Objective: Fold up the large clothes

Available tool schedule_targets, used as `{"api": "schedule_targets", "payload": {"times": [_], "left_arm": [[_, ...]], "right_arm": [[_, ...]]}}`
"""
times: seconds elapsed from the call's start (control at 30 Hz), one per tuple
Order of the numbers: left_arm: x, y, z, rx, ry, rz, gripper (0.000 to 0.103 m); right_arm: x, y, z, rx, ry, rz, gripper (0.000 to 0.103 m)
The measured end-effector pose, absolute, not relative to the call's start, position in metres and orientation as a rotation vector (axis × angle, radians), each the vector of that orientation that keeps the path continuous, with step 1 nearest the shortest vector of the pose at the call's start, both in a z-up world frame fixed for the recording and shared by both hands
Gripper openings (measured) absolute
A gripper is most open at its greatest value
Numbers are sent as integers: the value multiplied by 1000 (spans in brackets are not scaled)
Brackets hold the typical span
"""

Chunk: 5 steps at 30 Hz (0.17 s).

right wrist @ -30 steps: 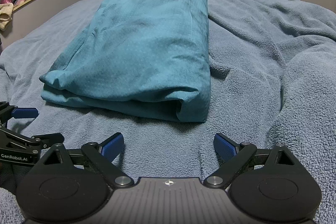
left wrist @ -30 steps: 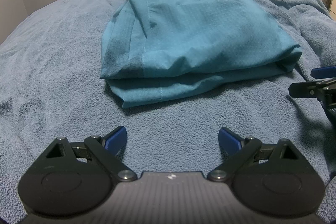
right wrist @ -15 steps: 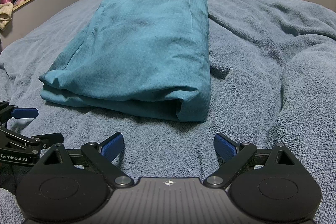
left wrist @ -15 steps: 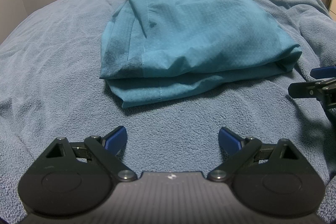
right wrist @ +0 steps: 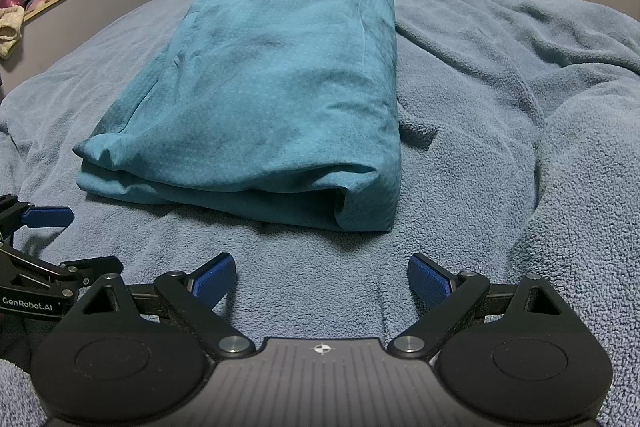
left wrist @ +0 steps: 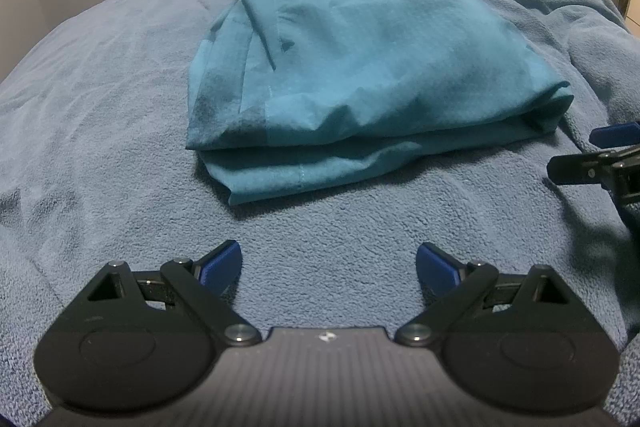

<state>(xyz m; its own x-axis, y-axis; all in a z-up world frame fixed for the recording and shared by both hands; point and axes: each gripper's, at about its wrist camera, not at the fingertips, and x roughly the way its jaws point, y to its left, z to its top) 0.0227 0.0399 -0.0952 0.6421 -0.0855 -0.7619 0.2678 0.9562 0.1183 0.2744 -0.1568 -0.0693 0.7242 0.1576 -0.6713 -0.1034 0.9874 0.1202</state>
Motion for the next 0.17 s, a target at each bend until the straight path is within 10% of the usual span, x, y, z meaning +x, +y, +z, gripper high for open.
{"api": "schedule_targets", "payload": {"times": [0.17], "left_arm": [[24, 42, -96, 238, 856, -203, 96]], "right_arm": [[274, -158, -70, 80, 749, 143, 95]]}}
